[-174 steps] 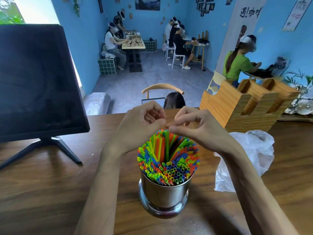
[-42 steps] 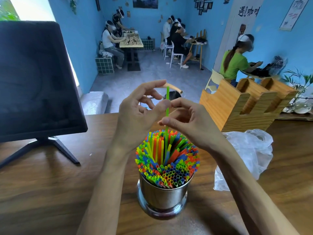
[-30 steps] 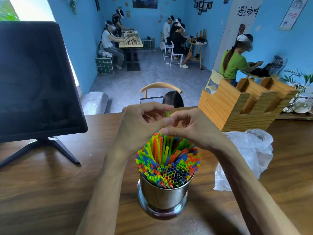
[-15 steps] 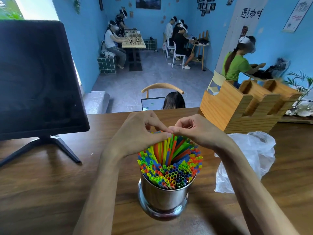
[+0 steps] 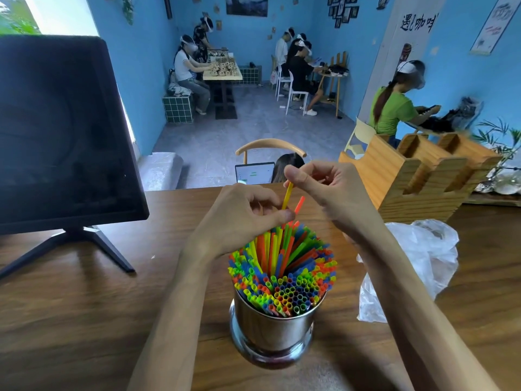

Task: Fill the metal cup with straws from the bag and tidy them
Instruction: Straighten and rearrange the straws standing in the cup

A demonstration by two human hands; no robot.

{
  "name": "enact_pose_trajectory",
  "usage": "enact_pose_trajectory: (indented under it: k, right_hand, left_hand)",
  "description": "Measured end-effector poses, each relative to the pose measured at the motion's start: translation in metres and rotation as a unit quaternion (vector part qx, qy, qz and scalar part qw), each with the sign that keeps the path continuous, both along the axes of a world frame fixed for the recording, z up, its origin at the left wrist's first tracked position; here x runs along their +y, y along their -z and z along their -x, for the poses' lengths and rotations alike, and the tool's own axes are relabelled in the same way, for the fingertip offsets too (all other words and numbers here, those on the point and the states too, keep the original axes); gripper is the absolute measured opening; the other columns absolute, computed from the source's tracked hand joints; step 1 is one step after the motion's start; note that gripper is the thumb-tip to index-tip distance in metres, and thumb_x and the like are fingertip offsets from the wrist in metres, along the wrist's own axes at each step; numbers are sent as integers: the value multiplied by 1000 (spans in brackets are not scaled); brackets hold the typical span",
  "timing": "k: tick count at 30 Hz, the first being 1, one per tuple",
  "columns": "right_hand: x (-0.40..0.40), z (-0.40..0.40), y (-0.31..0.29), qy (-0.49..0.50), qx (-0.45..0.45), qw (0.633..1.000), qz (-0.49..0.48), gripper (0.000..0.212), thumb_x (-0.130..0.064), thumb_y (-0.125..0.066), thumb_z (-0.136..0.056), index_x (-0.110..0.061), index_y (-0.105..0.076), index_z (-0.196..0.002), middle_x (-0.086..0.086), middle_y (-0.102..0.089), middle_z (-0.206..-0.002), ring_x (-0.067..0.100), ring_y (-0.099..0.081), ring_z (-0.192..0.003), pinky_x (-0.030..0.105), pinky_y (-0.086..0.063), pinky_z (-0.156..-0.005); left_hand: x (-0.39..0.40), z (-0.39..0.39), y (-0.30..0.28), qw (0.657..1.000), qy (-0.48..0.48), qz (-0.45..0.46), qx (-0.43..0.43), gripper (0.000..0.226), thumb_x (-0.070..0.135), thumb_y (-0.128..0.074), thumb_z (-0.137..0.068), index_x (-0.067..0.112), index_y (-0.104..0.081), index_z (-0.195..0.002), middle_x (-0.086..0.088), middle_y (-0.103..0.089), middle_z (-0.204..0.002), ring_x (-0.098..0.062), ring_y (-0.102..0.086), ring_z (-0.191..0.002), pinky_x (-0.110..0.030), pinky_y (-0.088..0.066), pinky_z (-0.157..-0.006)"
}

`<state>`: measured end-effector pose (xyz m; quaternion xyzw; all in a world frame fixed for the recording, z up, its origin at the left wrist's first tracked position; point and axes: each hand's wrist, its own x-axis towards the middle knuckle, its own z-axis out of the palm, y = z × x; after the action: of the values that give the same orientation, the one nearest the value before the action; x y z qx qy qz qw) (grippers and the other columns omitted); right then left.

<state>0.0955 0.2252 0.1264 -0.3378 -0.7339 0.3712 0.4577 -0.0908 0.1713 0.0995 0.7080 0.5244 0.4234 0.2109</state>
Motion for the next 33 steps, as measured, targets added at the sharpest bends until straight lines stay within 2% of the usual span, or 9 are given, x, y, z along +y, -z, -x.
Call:
enact_pose_trajectory:
  k: [3, 7, 10, 13, 16, 21, 24, 27, 33]
  right_hand:
    - [-2, 2, -3, -11, 45, 999, -3, 34, -51, -67, -94, -21, -75, -79, 22, -68, -81, 41, -57, -73, 41, -43, -63]
    - [-3, 0, 0, -46, 63, 993, 86, 27, -44, -59, -101, -24, -76, -95, 0, -65, -63, 10, -51, -53, 13, -40, -52]
    - [-5, -2, 5, -90, 17, 986, 137, 29, -47, -62, -96, -23, -78, -99, 5, -65, -55, 8, -49, -42, 16, -36, -42]
    - [-8, -1, 3, -143, 11, 973, 179, 38, -57, -62, -90, -23, -79, -92, 11, -76, -73, 13, -62, -50, 19, -42, -43]
    - [-6, 1, -1, -149, 34, 970, 190, 33, -47, -62, -94, -18, -77, -99, 9, -79, -83, 15, -72, -62, 19, -48, -46]
    - [-2, 4, -7, -118, 106, 967, 201, 22, -32, -66, -95, -13, -71, -106, -1, -77, -79, 9, -66, -56, 20, -51, -47]
    - [0, 8, -9, -113, 155, 960, 206, 12, -22, -66, -97, -17, -58, -104, 11, -79, -95, 14, -68, -55, 25, -55, -51]
    - [-2, 11, -12, -111, 172, 964, 167, 21, -18, -65, -99, -20, -45, -107, 13, -79, -99, 24, -72, -62, 26, -54, -51]
    - [-12, 15, -11, -101, 161, 981, 31, 36, -18, -66, -98, -28, -48, -128, 13, -77, -101, 15, -73, -66, 24, -54, -52]
  left_hand:
    - [-1, -1, -3, 998, 16, -4, -57, 18, 41, -82, -84, 31, -73, -73, 14, -51, -53, -1, -43, -50, -12, -34, -54]
    - [-9, -1, -16, 986, 37, -29, -158, 12, 38, -80, -85, 27, -80, -85, 3, -70, -63, -6, -65, -59, -16, -49, -62]
    - [-17, -2, -30, 972, 45, -69, -218, 9, 38, -78, -85, 34, -82, -92, 2, -75, -68, -3, -64, -60, -14, -49, -60]
    - [-24, -2, -40, 963, 72, -92, -245, 12, 36, -78, -84, 37, -81, -96, 3, -78, -76, -5, -67, -64, -15, -50, -61]
    - [-30, -2, -42, 965, 113, -77, -224, 17, 30, -80, -85, 32, -81, -102, 5, -80, -86, -6, -74, -77, -15, -54, -68]
    - [-33, 3, -36, 963, 164, 10, -213, 20, 12, -70, -93, 17, -79, -109, 0, -80, -99, -13, -76, -97, -19, -56, -80]
    - [-32, 4, -33, 981, 128, 35, -142, 17, 29, -73, -90, 24, -82, -103, 7, -80, -94, -6, -75, -92, -14, -53, -76]
    - [-27, 2, -26, 994, 82, 37, -58, 11, 25, -84, -84, 33, -82, -91, 17, -77, -80, 6, -69, -80, -8, -48, -71]
    - [-24, 3, -23, 997, 57, 19, -49, 26, 26, -89, -79, 33, -63, -81, 8, -71, -71, -1, -64, -68, -16, -50, -70]
